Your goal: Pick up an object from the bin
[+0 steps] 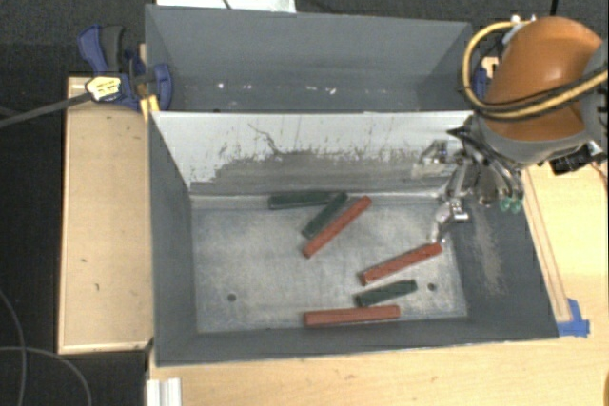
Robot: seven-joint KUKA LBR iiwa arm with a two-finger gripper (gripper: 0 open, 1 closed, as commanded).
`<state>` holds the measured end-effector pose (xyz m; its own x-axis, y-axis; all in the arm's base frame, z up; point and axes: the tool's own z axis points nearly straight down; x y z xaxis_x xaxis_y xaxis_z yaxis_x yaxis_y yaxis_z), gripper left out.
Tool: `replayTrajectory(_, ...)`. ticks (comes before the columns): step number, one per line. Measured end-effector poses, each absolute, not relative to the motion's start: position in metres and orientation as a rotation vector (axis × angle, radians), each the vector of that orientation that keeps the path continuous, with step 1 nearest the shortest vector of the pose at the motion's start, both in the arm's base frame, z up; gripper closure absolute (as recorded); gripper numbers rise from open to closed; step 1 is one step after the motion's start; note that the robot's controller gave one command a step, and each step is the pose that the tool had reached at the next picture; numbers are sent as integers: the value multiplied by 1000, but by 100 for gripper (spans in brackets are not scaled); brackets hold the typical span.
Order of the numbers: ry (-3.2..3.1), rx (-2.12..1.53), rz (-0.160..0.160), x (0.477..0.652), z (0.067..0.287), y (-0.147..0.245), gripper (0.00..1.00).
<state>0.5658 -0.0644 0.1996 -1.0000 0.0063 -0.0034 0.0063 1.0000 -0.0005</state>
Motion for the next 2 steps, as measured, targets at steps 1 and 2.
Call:
replayTrajectory(1, 3138, 8, -1, 566, 200, -64, 0)
replayTrajectory(2, 3135, 23, 0, 543, 135, -47, 0)
